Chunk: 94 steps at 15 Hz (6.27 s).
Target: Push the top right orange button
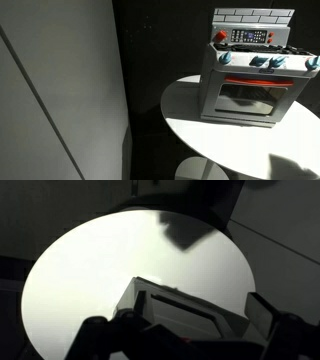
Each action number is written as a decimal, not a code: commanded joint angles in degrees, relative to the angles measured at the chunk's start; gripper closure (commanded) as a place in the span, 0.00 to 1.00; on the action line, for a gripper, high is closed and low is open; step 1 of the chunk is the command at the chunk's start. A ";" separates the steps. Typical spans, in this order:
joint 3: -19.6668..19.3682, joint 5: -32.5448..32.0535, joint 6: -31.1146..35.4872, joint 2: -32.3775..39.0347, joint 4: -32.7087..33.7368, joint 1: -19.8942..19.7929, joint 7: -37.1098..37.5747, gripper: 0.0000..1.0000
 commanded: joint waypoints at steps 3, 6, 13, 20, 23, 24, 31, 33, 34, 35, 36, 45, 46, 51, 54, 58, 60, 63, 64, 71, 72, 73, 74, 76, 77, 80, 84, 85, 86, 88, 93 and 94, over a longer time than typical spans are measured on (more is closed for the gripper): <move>0.44 0.40 -0.13 0.15 0.12 -0.54 -0.33 0.00; 0.44 0.40 -0.13 0.15 0.12 -0.54 -0.33 0.00; 0.44 0.40 -0.13 0.15 0.12 -0.54 -0.33 0.00; 0.44 0.40 -0.13 0.15 0.12 -0.54 -0.33 0.00; 0.67 0.59 -0.16 0.80 0.85 -0.45 0.13 0.00; 0.81 0.67 -0.13 1.01 1.17 -0.42 0.36 0.00; 1.92 1.03 0.11 2.70 3.51 -0.07 1.45 0.00; 2.26 1.13 0.01 3.72 4.66 -0.10 2.12 0.00; 2.49 1.17 -0.20 4.42 5.44 -0.22 2.73 0.00; 2.72 1.18 -0.25 5.02 6.15 -0.32 3.27 0.00; 2.96 1.28 -0.37 5.84 7.09 -0.38 4.04 0.00; 6.11 1.64 2.82 14.53 14.95 -1.48 14.22 0.00; 6.49 1.52 4.22 15.54 15.42 -1.71 15.31 0.00; 7.56 1.22 10.95 20.82 17.45 -2.74 19.24 0.00; 7.83 1.09 14.87 23.96 18.68 -3.22 20.74 0.00; 8.32 0.49 19.35 27.49 20.37 -3.69 22.54 0.00; 8.01 0.95 19.18 26.17 18.38 -3.39 20.94 0.00; 8.14 0.92 19.24 27.24 19.38 -3.40 21.19 0.00; 8.14 0.92 19.24 27.25 19.41 -3.40 21.22 0.00; 8.80 0.32 22.82 29.68 21.08 -3.82 23.49 0.00; 8.95 0.23 23.91 30.34 21.44 -3.93 24.15 0.00; 9.15 0.05 25.21 31.01 21.72 -4.05 24.93 0.00; 9.30 0.06 26.26 31.85 22.16 -4.15 25.64 0.00; 9.69 -0.24 28.48 33.46 22.97 -4.49 27.47 0.00; 9.83 -0.20 28.95 34.32 23.56 -4.58 28.17 0.00; 10.14 -0.57 30.53 37.17 25.74 -4.82 30.69 0.00; 10.36 -1.19 31.58 41.06 28.95 -4.74 34.03 0.00; 10.45 -1.49 31.72 42.00 29.74 -4.66 35.01 0.00; 10.61 -2.29 32.26 42.96 30.56 -4.67 36.38 0.00; 10.79 -4.20 32.90 44.79 32.01 -4.60 39.28 0.00; 10.88 -11.18 34.37 48.84 35.16 -3.88 48.63 0.00; 10.84 -12.48 34.35 49.57 35.82 -3.61 50.30 0.00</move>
